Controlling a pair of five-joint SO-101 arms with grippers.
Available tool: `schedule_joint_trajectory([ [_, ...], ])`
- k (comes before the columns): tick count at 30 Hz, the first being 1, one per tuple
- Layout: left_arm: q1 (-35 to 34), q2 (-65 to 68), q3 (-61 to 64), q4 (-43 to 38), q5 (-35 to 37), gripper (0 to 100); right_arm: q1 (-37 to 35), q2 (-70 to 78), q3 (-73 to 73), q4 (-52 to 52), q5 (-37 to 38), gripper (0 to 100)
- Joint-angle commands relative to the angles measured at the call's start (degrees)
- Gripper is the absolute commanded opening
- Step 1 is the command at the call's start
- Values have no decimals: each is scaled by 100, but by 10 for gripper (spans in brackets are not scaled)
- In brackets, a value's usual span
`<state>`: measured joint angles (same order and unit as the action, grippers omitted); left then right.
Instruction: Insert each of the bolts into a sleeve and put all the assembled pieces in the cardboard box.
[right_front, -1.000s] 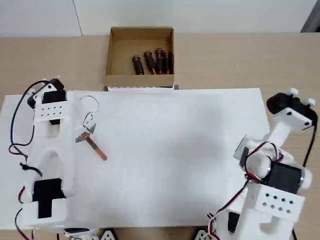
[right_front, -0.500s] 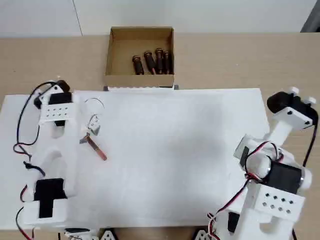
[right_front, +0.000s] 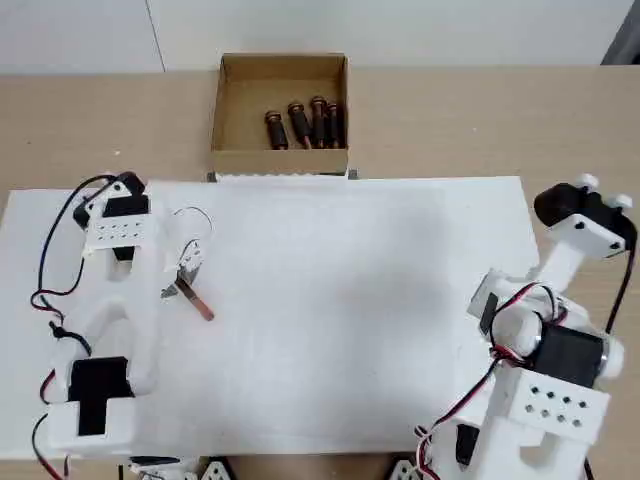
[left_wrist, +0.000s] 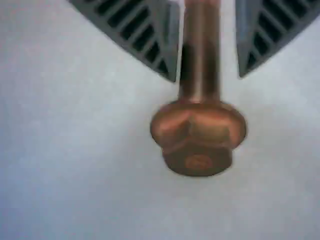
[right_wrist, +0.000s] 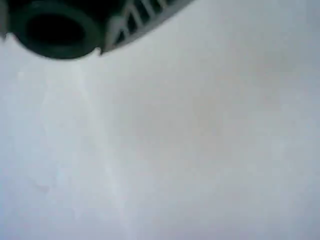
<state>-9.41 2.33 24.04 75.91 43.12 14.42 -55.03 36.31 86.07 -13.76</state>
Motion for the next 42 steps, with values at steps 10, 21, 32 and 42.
schedule_joint_trajectory([
  [10,9,-26,426,-826,-18,76,22,-84,-35,-66,-18,4],
  [21,26,-88,796,-1213,-18,6,13,-92,-149,-66,-9,4],
  [32,44,-97,-1024,651,-35,5,13,-92,-1125,-48,0,4],
  [42,44,-431,-2246,1899,-325,5,40,-101,-1662,655,229,3],
])
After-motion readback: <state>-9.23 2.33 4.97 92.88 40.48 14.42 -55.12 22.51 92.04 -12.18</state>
